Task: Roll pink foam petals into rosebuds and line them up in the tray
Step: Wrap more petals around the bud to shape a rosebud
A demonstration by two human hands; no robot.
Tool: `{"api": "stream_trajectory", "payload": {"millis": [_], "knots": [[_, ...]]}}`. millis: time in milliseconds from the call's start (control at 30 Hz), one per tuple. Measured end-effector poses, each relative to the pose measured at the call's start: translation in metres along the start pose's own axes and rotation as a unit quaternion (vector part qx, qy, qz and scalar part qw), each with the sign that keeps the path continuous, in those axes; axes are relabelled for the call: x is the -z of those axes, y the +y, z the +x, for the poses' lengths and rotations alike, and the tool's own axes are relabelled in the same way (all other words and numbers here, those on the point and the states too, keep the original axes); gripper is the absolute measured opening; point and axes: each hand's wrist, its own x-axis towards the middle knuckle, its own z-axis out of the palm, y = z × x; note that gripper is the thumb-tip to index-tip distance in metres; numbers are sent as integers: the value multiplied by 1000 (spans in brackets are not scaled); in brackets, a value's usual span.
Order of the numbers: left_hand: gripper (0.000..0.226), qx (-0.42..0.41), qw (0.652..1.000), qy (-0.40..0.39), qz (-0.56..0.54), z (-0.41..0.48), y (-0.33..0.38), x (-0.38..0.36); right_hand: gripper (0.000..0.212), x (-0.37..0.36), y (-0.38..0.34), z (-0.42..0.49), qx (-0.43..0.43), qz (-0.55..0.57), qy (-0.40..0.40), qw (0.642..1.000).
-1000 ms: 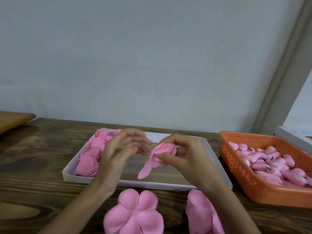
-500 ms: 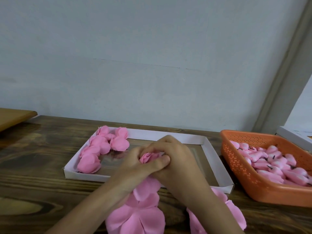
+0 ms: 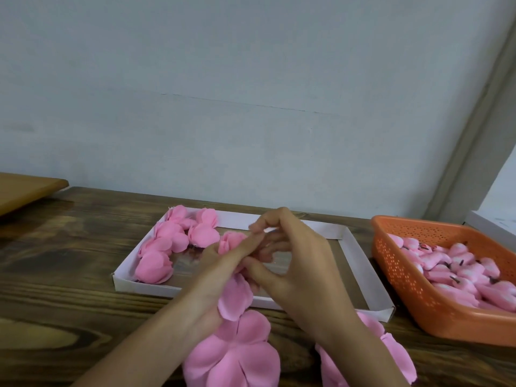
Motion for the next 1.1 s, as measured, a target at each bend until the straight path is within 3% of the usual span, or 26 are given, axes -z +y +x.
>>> {"api": "stream_trajectory", "payload": {"millis": [67,133,267,467,833,1100], "knots": [[31,31,999,12,-39,4,5,5,31,2,1,1,58,-17,11,998],[34,71,991,13,-112,9,9,11,21,7,3,1,110,-22,-31,993],[35,113,975,10,-191,16,9,17,33,4,7,-2,156,-114,-151,969],[43,140,968,34,-206,18,5,19,9,-13,12,-6,187,-159,-94,965],[68,91,987,-42,-122,9,-4,9,10,-23,16,-5,42,-11,-31,999],[75,91,967,-16,-238,2,-4,3,7,-21,16,-5,20,36,-15,999]]}}
